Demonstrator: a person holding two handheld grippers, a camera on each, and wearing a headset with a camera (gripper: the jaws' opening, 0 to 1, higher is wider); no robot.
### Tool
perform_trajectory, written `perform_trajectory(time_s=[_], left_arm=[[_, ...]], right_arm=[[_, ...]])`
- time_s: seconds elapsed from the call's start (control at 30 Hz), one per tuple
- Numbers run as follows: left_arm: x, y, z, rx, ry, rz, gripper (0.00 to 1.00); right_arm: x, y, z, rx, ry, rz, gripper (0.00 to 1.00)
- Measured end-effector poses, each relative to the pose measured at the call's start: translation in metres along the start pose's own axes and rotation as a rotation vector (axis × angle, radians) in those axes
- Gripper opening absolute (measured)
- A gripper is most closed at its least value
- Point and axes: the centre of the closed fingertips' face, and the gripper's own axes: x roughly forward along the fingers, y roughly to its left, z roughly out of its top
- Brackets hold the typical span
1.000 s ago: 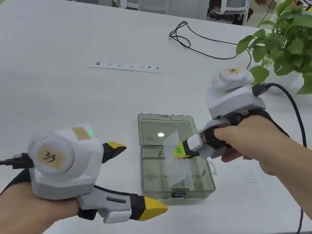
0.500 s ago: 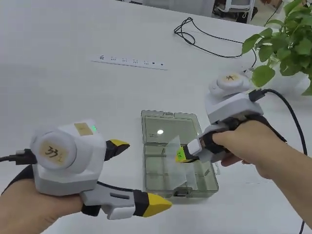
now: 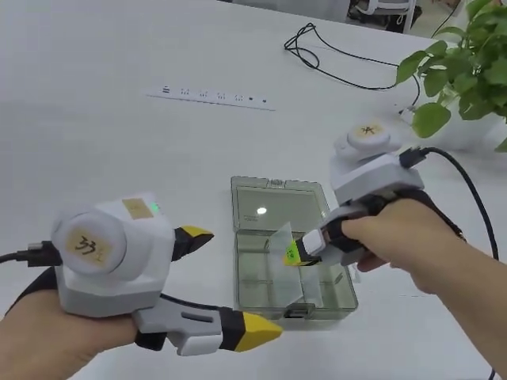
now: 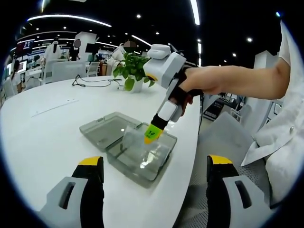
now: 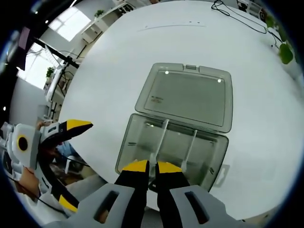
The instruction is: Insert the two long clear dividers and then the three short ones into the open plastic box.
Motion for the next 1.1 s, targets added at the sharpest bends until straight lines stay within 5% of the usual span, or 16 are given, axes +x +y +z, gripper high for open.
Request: perform_trajectory(time_s=[0.8, 1.1], left_arm=[[0.003, 0.002, -0.004, -0.014, 0.014, -0.002, 0.91], [0.004, 0.003, -0.004, -0.013, 0.019, -0.003, 0.91]], right_arm=[[0.005, -0.001, 0.005, -0.179, 0.045, -0.113, 0.06], [0.014, 0.000, 0.008, -0.168, 0.026, -0.047, 0.08]])
